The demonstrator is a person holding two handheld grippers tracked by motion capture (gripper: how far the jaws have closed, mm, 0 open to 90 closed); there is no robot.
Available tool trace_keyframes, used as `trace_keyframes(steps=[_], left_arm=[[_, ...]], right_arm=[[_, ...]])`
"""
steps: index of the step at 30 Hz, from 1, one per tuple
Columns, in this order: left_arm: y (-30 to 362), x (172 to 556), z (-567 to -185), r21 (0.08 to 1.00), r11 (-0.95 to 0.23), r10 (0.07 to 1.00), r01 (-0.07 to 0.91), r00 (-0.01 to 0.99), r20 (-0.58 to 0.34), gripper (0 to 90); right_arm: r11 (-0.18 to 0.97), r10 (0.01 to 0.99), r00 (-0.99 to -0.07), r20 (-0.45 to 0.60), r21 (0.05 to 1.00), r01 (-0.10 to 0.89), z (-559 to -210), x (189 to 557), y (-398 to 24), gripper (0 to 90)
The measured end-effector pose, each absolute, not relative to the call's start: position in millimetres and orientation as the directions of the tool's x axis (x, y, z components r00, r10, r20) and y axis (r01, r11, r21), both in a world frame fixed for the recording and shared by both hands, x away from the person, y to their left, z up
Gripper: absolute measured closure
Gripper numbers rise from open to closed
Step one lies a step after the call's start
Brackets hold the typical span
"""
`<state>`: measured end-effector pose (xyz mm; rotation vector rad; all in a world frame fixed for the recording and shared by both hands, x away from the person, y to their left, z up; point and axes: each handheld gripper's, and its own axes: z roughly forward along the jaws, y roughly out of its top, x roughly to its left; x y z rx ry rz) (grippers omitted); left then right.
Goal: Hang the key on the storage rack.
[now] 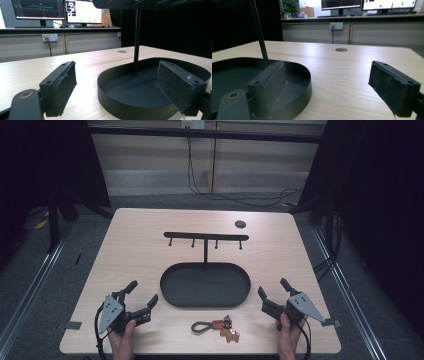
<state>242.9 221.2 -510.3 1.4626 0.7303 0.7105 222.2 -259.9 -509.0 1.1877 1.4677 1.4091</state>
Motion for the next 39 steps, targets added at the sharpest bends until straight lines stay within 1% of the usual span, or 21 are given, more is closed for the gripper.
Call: trace_keyframes(steps=[7, 14, 17, 19, 22, 23, 24, 25, 29, 31, 33, 36, 38, 39], left_arm=[[221, 243, -510, 1.000, -0.006, 0.803, 0.018, 0.596, -0.006, 16.0], [221, 243, -510, 1.000, -0.002, 0.810, 0.020, 0.586, -0.010, 16.0], [221, 243, -510, 1.000, -0.001, 0.809, 0.017, 0.587, -0.009, 16.0], [221, 243, -510, 1.000, -0.001, 0.808, 0.017, 0.588, -0.009, 16.0], [221, 243, -510, 1.000, 0.000, 0.809, 0.017, 0.588, -0.010, 16.0], [221, 244, -510, 1.000, -0.001, 0.809, 0.017, 0.588, -0.009, 16.0], [221, 244, -510, 1.000, 0.000, 0.809, 0.017, 0.588, -0.010, 16.0], [221, 244, -510, 1.000, 0.000, 0.809, 0.017, 0.588, -0.010, 16.0], [221, 243, -510, 1.000, -0.001, 0.809, 0.017, 0.588, -0.009, 16.0], [221, 244, -510, 1.000, 0.000, 0.809, 0.017, 0.588, -0.010, 16.0], [221, 243, -510, 1.000, -0.001, 0.809, 0.017, 0.588, -0.009, 16.0], [221, 243, -510, 1.000, -0.001, 0.808, 0.017, 0.589, -0.009, 16.0], [221, 244, -510, 1.000, 0.001, 0.809, 0.016, 0.588, -0.010, 16.0], [221, 244, -510, 1.000, 0.000, 0.808, 0.016, 0.588, -0.009, 16.0]], right_arm=[[-0.069, 0.957, -0.273, 0.102, 0.989, 0.130, -509, 224, -261, 12.9], [-0.057, 0.960, -0.266, 0.090, 0.990, 0.129, -509, 223, -260, 12.7], [-0.082, 0.947, -0.295, 0.127, 0.984, 0.160, -508, 223, -262, 12.5], [-0.099, 0.948, -0.284, 0.142, 0.982, 0.162, -508, 224, -264, 12.7], [-0.076, 0.948, -0.291, 0.130, 0.979, 0.190, -507, 225, -262, 12.7], [-0.062, 0.935, -0.331, 0.125, 0.979, 0.194, -507, 225, -260, 12.5], [-0.062, 0.935, -0.331, 0.125, 0.979, 0.194, -507, 225, -260, 12.5], [-0.047, 0.926, -0.360, 0.117, 0.979, 0.196, -507, 226, -259, 12.5], [-0.029, 0.917, -0.383, 0.112, 0.976, 0.215, -506, 225, -254, 13.1], [-0.003, 0.920, -0.379, 0.101, 0.968, 0.251, -504, 224, -251, 13.4], [0.010, 0.916, -0.392, 0.090, 0.969, 0.247, -500, 222, -249, 14.8], [0.005, 0.895, -0.432, 0.110, 0.967, 0.256, -495, 219, -246, 20.7], [0.057, 0.875, -0.478, 0.080, 0.963, 0.265, -491, 219, -242, 27.1], [0.069, 0.867, -0.492, 0.079, 0.959, 0.274, -490, 220, -240, 27.5]])
